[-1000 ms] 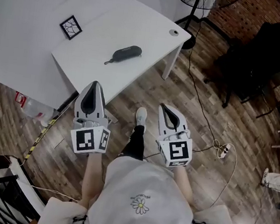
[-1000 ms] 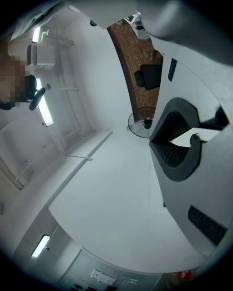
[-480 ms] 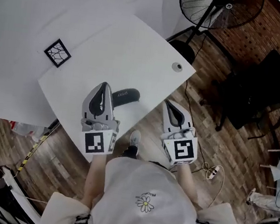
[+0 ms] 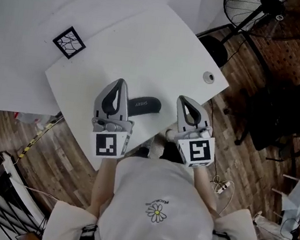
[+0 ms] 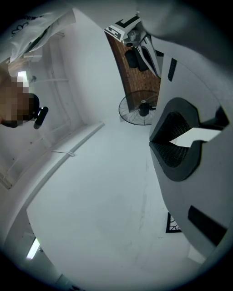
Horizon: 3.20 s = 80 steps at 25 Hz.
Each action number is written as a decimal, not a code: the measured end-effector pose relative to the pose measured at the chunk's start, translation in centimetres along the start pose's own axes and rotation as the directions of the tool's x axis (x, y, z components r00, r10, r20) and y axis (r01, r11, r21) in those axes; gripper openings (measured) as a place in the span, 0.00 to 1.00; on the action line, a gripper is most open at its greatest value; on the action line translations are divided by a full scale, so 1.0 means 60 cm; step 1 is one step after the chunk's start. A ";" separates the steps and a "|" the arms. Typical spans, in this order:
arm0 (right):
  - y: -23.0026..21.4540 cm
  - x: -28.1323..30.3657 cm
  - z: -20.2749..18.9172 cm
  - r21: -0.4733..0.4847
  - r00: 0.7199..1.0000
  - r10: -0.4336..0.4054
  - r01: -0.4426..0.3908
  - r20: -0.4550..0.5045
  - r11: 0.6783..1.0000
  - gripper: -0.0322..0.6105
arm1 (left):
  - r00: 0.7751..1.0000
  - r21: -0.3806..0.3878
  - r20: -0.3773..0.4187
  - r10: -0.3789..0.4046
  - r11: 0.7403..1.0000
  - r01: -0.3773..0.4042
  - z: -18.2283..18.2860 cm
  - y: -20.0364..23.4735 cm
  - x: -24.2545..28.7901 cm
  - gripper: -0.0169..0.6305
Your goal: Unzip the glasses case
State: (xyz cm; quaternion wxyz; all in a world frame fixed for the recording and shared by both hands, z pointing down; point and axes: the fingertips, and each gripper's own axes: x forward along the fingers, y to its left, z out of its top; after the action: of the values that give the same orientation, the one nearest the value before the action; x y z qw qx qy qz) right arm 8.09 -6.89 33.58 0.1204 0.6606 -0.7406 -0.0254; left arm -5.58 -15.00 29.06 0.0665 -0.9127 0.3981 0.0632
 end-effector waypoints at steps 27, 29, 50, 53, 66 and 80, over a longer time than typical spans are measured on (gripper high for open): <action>0.070 0.048 -0.211 0.209 0.827 0.488 -0.443 -0.281 0.872 0.23 | 0.846 0.102 -0.533 -0.020 0.991 0.088 -0.234 -0.085 -0.015 0.05; 0.090 0.042 -0.244 0.225 0.796 0.510 -0.459 -0.324 0.859 0.23 | 0.828 0.076 -0.560 -0.022 0.994 0.079 -0.249 -0.086 -0.022 0.05; 0.161 0.057 -0.372 0.135 0.673 0.490 -0.508 -0.554 0.851 0.18 | 0.600 -0.043 -0.798 -0.051 0.999 0.027 -0.375 -0.113 -0.060 0.05; 0.161 0.059 -0.371 0.125 0.682 0.484 -0.505 -0.549 0.854 0.12 | 0.573 -0.043 -0.819 -0.036 0.999 0.002 -0.380 -0.112 -0.059 0.05; 0.153 0.052 -0.365 0.111 0.685 0.489 -0.518 -0.541 0.848 0.06 | 0.552 -0.010 -0.834 -0.005 1.000 -0.006 -0.385 -0.109 -0.051 0.05; 0.111 0.068 -0.374 -0.005 0.656 0.443 -0.563 -0.611 0.826 0.06 | 0.545 0.008 -0.838 0.021 1.000 -0.027 -0.386 -0.116 -0.054 0.05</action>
State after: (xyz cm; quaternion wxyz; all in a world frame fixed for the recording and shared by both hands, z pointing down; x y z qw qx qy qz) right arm 5.98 -7.35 57.24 0.4081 0.3878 -0.8142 0.1419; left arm -1.18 -11.98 52.89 -0.1348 -0.8271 0.3939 -0.3776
